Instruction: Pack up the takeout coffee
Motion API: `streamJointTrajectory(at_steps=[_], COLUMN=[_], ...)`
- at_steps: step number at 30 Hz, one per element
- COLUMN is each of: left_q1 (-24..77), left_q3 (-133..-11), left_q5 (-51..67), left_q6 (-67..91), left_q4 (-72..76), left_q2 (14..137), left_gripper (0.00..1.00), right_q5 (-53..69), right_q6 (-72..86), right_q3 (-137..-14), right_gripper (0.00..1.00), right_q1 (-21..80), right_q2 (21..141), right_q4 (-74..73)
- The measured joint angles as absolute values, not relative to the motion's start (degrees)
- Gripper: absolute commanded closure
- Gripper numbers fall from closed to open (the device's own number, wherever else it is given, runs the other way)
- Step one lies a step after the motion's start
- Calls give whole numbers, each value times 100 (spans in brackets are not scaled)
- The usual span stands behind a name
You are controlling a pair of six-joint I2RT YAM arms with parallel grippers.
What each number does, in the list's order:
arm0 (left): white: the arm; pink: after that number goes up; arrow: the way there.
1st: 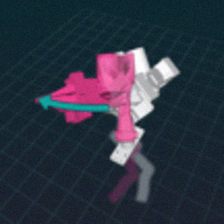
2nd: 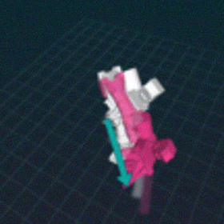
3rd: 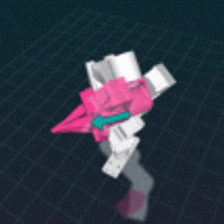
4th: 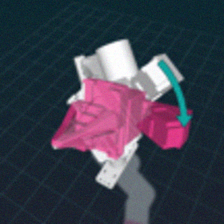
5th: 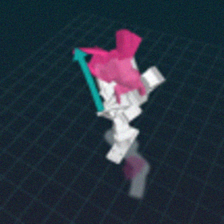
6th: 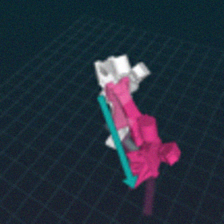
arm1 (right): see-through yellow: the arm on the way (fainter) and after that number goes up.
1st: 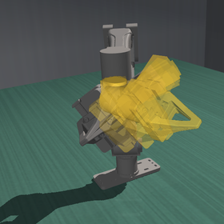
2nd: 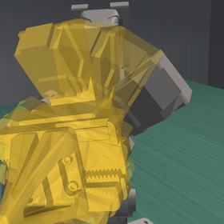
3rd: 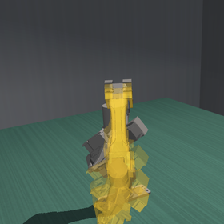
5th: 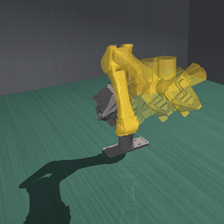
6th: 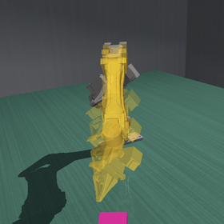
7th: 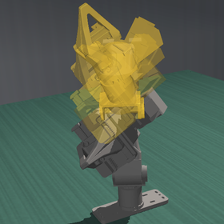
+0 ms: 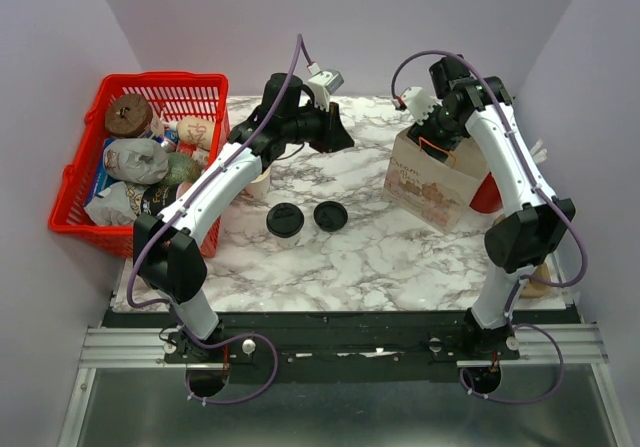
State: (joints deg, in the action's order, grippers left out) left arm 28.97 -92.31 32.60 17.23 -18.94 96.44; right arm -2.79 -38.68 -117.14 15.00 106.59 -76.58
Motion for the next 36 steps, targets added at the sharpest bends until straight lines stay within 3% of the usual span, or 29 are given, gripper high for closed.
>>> streamJointTrajectory(at_steps=[6,16,24,36], left_q1=[2893,2958,3664,4338], left_q3=[-9231,-9273,-10186,-10910], left_q5=[3378,4945,5266,4775], left_q6=[1697,440,-1286,-1920], left_q4=[-1831,-1566,-1931,-1614], left_q2=[9671,9778,9953,10541], left_gripper=[68,45,43,44], right_q5=[-204,58,104,458], right_q6=[-3730,-3498,-3590,-3850], right_q3=[-12164,-12667,-12020,-11454], right_gripper=[37,36,34,34], right_q1=[1500,1490,917,281], right_q2=[10626,9564,8840,8659], right_q4=[-7682,-7644,-7328,-6768])
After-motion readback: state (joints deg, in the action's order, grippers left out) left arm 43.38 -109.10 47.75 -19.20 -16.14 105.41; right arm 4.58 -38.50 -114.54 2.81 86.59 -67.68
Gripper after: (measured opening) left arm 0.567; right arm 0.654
